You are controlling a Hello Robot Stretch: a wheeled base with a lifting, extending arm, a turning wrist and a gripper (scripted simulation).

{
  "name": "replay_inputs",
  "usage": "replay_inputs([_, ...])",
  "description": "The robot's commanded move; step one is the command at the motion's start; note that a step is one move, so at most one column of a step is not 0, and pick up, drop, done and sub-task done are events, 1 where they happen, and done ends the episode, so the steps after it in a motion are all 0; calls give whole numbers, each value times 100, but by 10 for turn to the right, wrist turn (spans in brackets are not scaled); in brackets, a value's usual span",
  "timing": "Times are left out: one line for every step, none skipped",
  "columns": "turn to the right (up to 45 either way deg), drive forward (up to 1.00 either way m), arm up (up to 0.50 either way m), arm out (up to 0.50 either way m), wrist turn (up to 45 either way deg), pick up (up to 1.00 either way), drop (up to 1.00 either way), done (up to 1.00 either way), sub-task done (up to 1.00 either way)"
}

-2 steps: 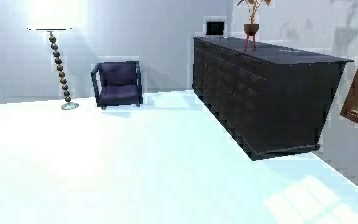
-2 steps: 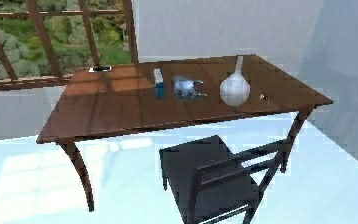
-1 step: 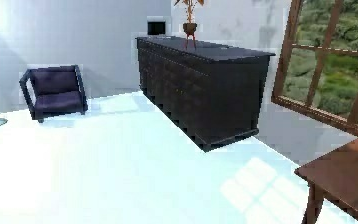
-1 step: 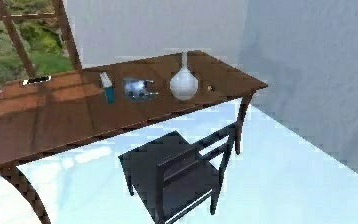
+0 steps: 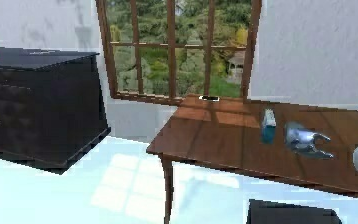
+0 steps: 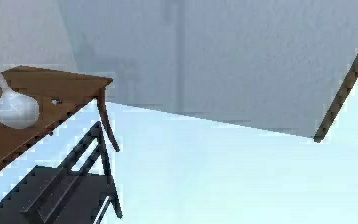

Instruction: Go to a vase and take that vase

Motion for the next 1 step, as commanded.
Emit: replay_inputs([450,0,0,0,0,0,0,0,0])
